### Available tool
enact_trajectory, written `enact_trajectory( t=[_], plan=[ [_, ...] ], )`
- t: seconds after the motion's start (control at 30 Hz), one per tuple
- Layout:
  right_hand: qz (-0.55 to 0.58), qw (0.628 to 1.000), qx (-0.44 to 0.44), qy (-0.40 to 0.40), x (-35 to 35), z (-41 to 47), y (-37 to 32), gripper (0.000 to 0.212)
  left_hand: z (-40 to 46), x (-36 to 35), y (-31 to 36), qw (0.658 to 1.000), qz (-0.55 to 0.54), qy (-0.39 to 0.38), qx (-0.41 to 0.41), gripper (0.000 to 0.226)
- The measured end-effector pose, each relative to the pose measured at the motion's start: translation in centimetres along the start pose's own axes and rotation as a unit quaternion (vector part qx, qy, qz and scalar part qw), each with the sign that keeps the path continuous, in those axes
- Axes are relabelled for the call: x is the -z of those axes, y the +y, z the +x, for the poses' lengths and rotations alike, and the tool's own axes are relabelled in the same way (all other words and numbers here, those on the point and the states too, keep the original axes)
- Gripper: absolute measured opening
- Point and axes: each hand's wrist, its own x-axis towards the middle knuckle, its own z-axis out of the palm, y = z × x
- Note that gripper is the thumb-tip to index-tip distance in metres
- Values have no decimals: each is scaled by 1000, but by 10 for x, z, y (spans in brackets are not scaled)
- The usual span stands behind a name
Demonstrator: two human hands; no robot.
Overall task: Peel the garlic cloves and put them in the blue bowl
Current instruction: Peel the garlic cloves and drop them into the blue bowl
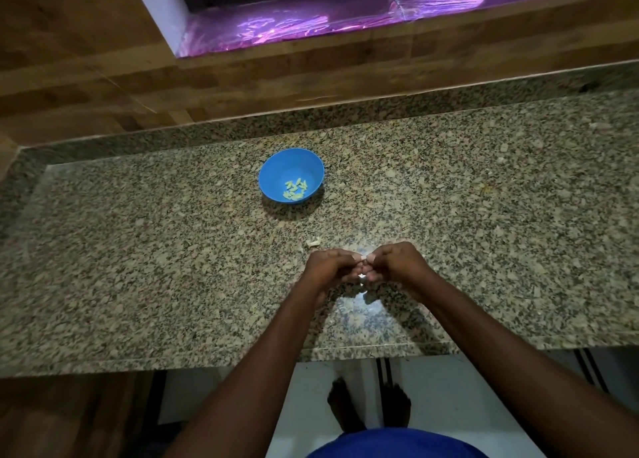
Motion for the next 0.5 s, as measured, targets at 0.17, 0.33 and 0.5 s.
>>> enact_trajectory(
  t=[0.17, 0.33, 0.5],
  plan=[
    [-5, 999, -22, 46, 0, 6, 5, 5, 3, -3, -2, 997, 62, 12, -46, 7],
    [-286, 939, 152, 118, -4, 6, 6, 19, 0, -4, 0, 996, 86, 19, -25, 13],
    [-406, 870, 243, 138, -10, 0, 14, 20, 6, -7, 7, 993, 99, 47, 32, 11]
  ],
)
